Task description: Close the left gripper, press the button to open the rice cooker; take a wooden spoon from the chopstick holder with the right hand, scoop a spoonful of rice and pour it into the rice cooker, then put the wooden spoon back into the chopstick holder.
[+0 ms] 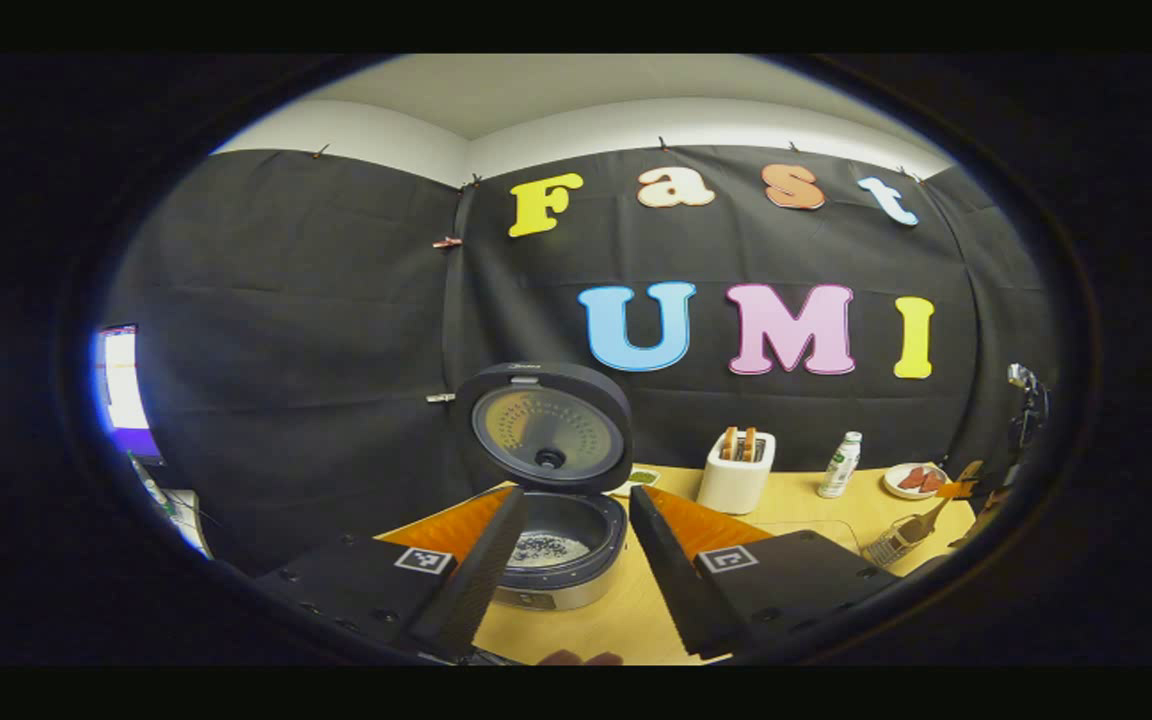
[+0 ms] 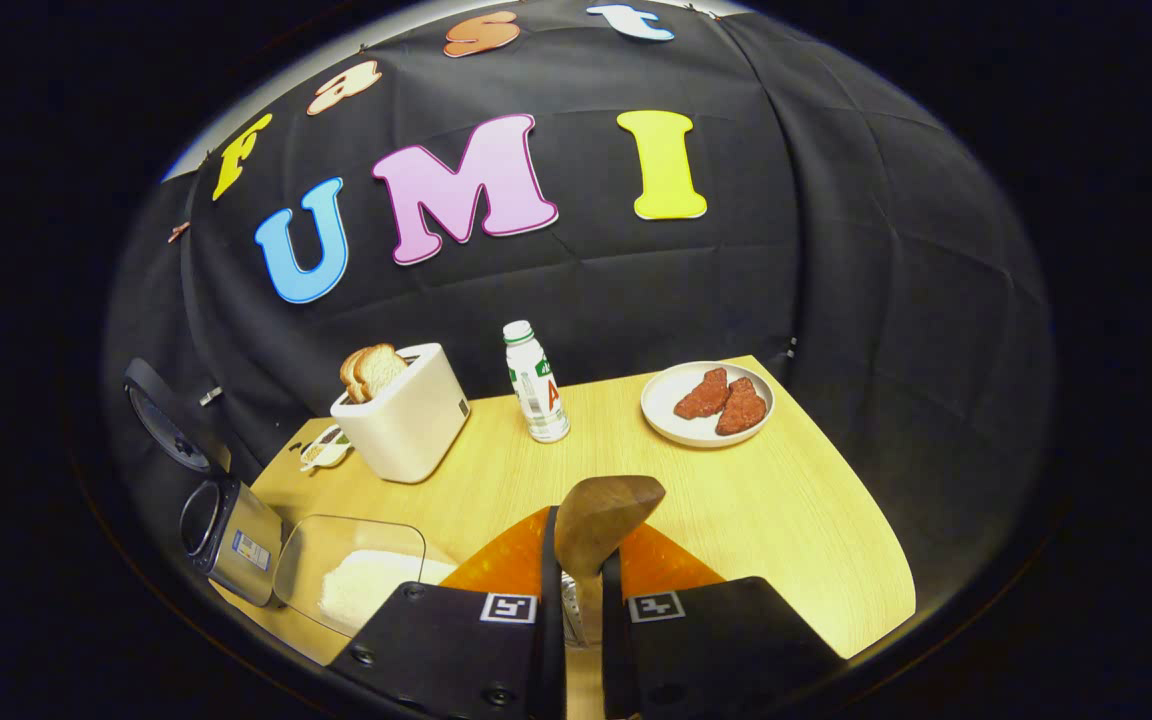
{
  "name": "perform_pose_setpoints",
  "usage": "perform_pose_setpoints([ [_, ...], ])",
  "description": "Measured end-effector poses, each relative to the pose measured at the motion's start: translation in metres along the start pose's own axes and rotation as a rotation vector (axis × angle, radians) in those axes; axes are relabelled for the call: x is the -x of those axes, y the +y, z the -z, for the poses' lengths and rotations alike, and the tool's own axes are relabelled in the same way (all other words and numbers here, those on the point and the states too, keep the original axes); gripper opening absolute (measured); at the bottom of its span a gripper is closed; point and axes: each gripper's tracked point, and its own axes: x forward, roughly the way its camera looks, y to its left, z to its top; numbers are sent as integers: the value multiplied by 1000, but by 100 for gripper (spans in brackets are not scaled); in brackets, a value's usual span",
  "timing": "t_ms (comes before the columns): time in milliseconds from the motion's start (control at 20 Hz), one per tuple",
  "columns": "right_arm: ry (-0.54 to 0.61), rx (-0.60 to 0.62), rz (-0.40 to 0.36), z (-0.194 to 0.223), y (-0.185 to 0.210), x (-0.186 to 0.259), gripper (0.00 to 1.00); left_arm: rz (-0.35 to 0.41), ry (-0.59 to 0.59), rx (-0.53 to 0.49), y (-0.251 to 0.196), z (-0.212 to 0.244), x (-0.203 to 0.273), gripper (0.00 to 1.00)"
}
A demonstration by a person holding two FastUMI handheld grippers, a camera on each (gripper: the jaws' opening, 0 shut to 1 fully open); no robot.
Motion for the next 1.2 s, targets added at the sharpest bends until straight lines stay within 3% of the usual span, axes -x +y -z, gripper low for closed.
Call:
perform_pose_setpoints([
  [100,26,-6,16,9,-5,2,14,7,-1,-1,0,0,1,75],
  [300,16,-31,73,9,-19,7,29,17,-2,-3,-1,0,1,75],
  [350,-8,-30,96,3,-25,8,25,18,-5,-4,0,-1,1,75],
  [400,-19,-32,105,0,-27,11,36,19,-8,-3,0,-2,1,75],
  [650,-59,-55,88,-13,-23,24,49,22,-11,1,3,-3,-1,75],
  [700,-64,-52,119,-14,-30,30,48,25,-12,2,3,-3,-2,75],
  [750,-78,-50,131,-17,-33,32,61,29,-14,1,3,-4,-3,75],
  [850,-112,-44,163,-29,-39,45,68,39,-24,0,3,-7,-6,75],
  [1200,-193,-87,155,-50,-15,74,68,47,-73,-13,26,-26,-35,73],
])
